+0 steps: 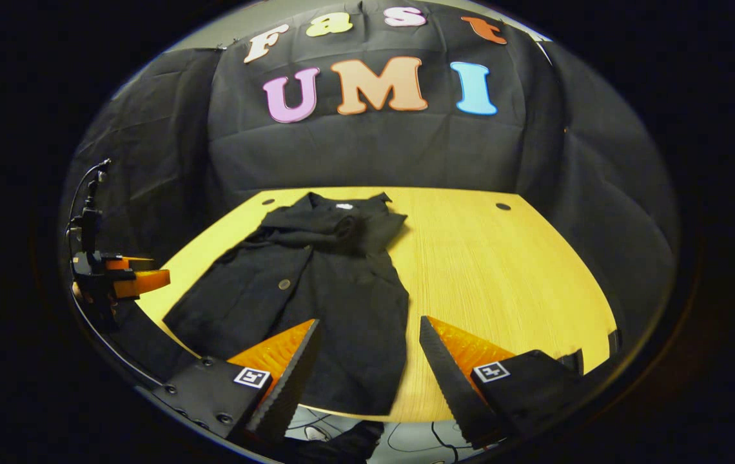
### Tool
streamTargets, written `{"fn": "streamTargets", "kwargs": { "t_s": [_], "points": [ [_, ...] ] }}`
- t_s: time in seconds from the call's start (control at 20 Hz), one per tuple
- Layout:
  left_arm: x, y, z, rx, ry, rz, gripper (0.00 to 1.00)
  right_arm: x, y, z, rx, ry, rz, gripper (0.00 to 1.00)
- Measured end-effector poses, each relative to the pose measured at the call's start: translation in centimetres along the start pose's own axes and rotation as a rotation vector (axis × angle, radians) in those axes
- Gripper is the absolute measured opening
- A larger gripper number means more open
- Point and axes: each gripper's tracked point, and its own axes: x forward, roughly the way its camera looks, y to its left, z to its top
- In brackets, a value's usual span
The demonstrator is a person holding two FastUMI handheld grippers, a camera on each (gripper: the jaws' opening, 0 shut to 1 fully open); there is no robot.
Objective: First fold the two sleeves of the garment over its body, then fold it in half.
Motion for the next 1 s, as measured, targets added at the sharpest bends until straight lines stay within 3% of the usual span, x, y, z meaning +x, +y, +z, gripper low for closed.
{"fn": "streamTargets", "kwargs": {
  "t_s": [0.05,0.1,0.15,0.25,0.35,0.45,0.55,0.6,0.8,0.9,1.0],
  "points": [
    [0.4,0.1,-1.4,-0.009,0.030,0.003,0.95,0.2,-0.2,-0.9,0.003,0.021,-0.007,0.94],
    [0.5,0.2,-2.8,-0.015,0.056,0.008,0.95,0.4,-0.3,-1.7,0.009,0.040,-0.012,0.98],
    [0.6,0.3,-4.0,-0.023,0.080,0.015,0.95,0.6,-0.4,-2.3,0.014,0.057,-0.015,0.94],
    [1.2,0.5,-6.1,-0.045,0.120,0.022,0.95,1.4,-0.4,-2.9,0.022,0.083,-0.025,0.99],
    [1.7,0.7,-7.4,-0.062,0.146,0.028,0.95,2.0,-0.6,-3.7,0.029,0.109,-0.029,0.94],
    [2.3,0.8,-8.0,-0.068,0.161,0.033,0.95,2.5,-0.6,-5.0,0.033,0.136,-0.030,0.99],
    [2.7,0.4,-7.7,-0.078,0.152,0.028,0.96,2.9,-0.3,-6.0,0.027,0.159,-0.022,0.94],
    [2.9,0.4,-8.1,-0.087,0.158,0.022,0.95,3.1,0.1,-6.6,0.018,0.174,-0.018,0.98],
    [2.9,0.3,-8.1,-0.087,0.126,0.000,0.96,3.9,0.6,-9.5,-0.036,0.264,-0.017,0.99],
    [3.0,0.3,-8.1,-0.075,0.112,-0.004,0.91,4.1,0.7,-8.8,-0.027,0.234,-0.011,0.99],
    [3.0,0.4,-8.1,-0.081,0.112,0.002,0.95,4.2,0.5,-9.3,-0.036,0.251,-0.007,0.98]
  ]
}}
